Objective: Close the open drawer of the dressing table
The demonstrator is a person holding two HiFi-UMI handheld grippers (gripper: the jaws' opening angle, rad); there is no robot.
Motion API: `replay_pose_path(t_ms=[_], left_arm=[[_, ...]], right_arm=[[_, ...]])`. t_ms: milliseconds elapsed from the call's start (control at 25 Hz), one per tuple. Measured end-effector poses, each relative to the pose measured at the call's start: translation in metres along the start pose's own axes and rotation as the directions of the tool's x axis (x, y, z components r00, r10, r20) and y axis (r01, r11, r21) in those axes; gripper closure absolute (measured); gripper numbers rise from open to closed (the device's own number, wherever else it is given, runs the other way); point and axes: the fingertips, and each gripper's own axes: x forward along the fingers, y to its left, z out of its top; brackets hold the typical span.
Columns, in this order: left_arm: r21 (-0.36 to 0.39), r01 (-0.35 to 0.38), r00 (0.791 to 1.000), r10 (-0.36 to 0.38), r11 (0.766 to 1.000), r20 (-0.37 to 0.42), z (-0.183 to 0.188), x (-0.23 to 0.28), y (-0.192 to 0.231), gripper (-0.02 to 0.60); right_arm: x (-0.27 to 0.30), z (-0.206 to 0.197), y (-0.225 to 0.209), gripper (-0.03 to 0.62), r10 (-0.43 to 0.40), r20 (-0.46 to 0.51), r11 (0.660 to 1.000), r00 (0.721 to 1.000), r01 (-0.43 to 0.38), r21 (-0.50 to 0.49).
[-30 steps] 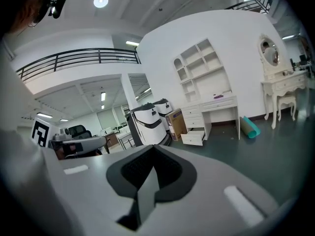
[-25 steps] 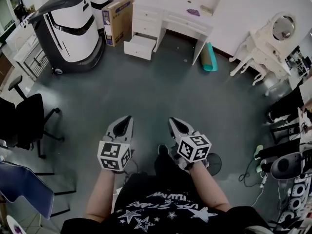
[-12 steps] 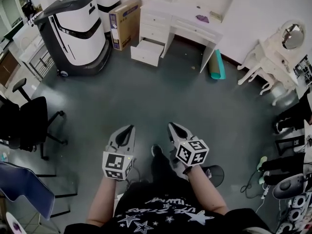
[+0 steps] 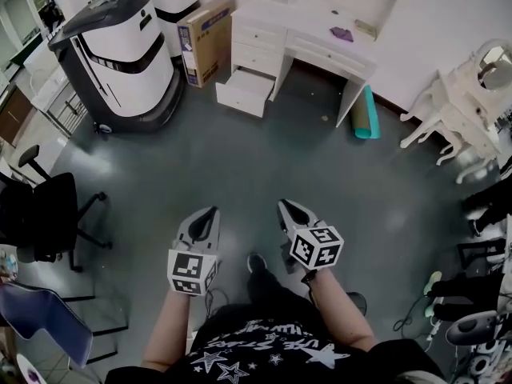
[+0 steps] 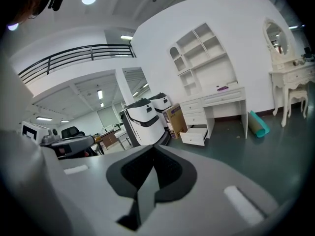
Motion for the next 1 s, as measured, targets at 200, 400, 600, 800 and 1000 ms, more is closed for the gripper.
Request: replay_pose_path(t_ms=[200, 400, 600, 800, 1000], left_arm=[[-0.002, -0.003, 1.000, 0.003, 1.000, -0.018, 0.011, 0.043, 0.002, 0.572], [-0.004, -0.025, 1.000, 0.025, 1.000, 0.019, 0.031, 0.079, 0.002, 0.572], [-0.010, -0.051, 0.998, 0.051, 0.999, 0.037, 0.046, 0.116, 0.003, 0.572], [0.000, -0.082, 0.997, 0.082, 0.997, 0.005, 0.050, 0.140, 0.019, 0.572], [-0.047, -0.102, 0.995, 0.102, 0.994, -0.008, 0.047, 0.143, 0.034, 0.572]], right_arm=[[0.024, 0.023, -0.028, 0.591, 0.022, -0.017, 1.000, 1.000, -0.022, -0.013], [0.040, 0.044, -0.066, 0.591, 0.018, 0.005, 1.000, 1.000, -0.018, 0.013], [0.057, 0.062, -0.100, 0.591, 0.024, 0.022, 0.999, 0.999, -0.025, 0.035], [0.069, 0.074, -0.118, 0.591, 0.024, 0.024, 1.000, 0.999, -0.024, 0.017], [0.079, 0.072, -0.123, 0.591, 0.012, 0.011, 1.000, 1.000, -0.012, 0.020]])
